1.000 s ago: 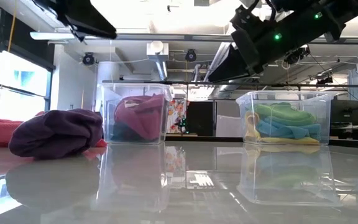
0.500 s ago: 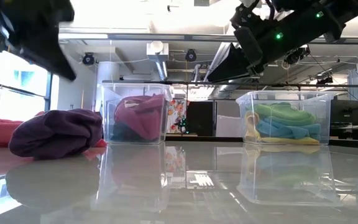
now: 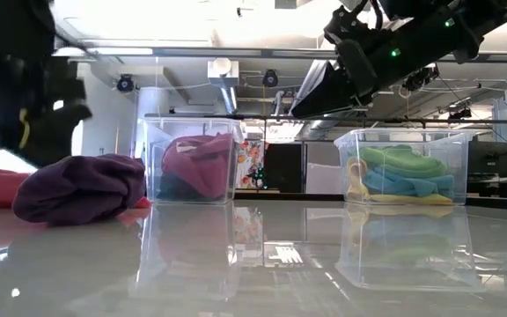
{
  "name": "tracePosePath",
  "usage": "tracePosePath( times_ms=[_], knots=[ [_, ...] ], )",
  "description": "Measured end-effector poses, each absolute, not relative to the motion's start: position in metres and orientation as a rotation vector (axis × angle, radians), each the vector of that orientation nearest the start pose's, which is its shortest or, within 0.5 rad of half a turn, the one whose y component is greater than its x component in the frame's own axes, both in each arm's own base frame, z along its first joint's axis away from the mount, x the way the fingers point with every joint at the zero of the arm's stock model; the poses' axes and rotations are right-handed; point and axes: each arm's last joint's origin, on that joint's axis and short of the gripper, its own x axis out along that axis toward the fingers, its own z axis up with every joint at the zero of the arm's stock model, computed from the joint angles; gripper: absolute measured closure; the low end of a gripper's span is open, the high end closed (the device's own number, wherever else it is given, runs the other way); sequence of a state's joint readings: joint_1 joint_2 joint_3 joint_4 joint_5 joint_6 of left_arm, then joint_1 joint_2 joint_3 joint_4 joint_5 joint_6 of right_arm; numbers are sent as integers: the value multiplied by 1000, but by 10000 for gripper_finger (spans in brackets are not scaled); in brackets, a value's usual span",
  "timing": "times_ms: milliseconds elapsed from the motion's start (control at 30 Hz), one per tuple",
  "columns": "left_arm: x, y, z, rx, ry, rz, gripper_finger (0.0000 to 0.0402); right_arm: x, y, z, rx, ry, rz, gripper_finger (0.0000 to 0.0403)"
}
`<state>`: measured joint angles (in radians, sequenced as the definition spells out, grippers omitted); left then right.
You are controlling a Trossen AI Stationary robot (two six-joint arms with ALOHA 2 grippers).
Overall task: Sort towels by color in basket
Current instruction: Put the pink towel into the right transparent bin
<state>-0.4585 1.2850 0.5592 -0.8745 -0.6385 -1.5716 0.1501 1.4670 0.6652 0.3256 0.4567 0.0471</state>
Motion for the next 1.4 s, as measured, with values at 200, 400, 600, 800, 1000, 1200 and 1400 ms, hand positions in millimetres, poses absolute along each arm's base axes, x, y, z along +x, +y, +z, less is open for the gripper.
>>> tracePosePath(
  times_ms=[200,400,600,800,1000,1200,1400],
  knots=[
    [149,-46,116,-606,848,1013,191,288,31,189,-100,449,-312,302],
    [150,-40,107,-548,817,954,259,288,30,189,-95,448,-316,302],
    [164,-44,109,-383,826,751,386,288,30,189,-105,450,-315,302],
    [197,-54,142,-323,587,694,393,288,29,189,-124,453,-313,302],
    [238,-57,194,-142,400,559,397,291,32,194,-205,406,-208,302],
    [254,-42,211,-153,290,446,400,299,39,219,-319,131,-1,282],
    [266,-36,209,-182,232,385,401,300,39,226,-428,68,0,203]
  ],
)
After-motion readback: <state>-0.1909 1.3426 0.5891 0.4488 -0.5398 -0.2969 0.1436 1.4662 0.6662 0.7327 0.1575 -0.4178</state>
